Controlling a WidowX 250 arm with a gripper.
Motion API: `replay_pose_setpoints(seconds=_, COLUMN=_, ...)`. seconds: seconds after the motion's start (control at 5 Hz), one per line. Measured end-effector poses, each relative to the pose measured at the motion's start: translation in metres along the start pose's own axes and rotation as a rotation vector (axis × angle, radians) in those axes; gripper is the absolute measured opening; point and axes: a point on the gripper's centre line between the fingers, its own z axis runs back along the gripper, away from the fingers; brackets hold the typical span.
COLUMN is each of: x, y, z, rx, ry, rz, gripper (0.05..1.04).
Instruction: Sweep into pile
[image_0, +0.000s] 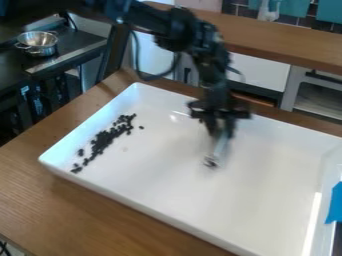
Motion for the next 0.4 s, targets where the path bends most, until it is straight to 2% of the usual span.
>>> replay_pose_setpoints(seconds=0.2, x=0.018, y=0.052, z=0.003, rx=0.1, ry=-0.069, rz=0.019, gripper=0.377)
replay_pose_setpoints(seconds=0.4, x=0.017, y=0.084, z=0.006, rx=0.267, ry=-0.188, rz=0.027, gripper=0.377)
